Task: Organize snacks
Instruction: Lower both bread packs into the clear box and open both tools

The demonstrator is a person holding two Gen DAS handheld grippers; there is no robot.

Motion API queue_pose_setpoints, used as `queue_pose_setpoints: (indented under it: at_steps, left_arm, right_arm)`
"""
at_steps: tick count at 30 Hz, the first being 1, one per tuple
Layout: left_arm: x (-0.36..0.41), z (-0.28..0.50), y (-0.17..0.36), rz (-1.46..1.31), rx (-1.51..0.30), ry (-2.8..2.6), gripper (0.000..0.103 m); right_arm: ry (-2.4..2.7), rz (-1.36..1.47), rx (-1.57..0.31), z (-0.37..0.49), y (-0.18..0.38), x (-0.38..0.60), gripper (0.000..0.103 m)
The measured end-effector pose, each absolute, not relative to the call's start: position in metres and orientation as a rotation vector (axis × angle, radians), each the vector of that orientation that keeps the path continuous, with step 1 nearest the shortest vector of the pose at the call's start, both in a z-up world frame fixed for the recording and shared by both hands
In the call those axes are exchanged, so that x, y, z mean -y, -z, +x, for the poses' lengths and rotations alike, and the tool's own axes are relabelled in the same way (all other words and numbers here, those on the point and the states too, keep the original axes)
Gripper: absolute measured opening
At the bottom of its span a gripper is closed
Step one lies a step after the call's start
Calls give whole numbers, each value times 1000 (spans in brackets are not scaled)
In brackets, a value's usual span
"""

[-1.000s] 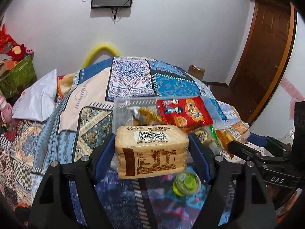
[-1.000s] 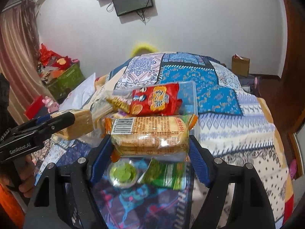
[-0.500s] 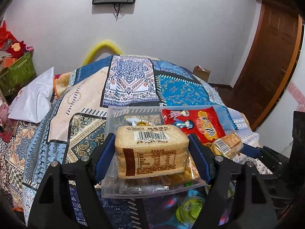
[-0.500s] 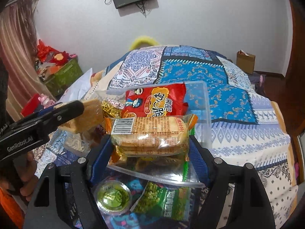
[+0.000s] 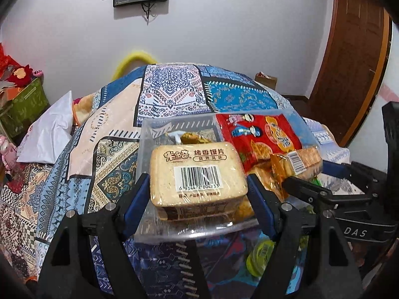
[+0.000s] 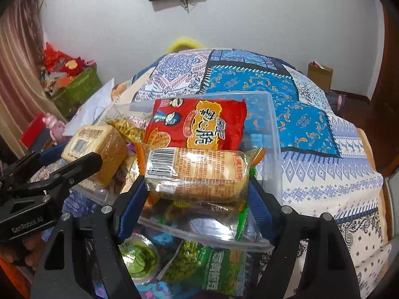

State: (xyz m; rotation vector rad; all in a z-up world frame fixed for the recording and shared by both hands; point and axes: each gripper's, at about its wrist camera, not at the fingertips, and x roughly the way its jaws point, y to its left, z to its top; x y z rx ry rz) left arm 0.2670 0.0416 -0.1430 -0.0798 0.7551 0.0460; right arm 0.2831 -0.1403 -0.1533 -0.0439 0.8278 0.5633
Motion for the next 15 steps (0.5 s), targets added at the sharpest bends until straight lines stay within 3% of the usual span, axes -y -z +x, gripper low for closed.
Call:
queue_pose_setpoints:
  at_steps: [15]
  left_arm:
    - [-46, 255, 157, -116, -838, -22, 79]
  right_arm:
    - [-555, -53, -862, 267, 147, 154, 81]
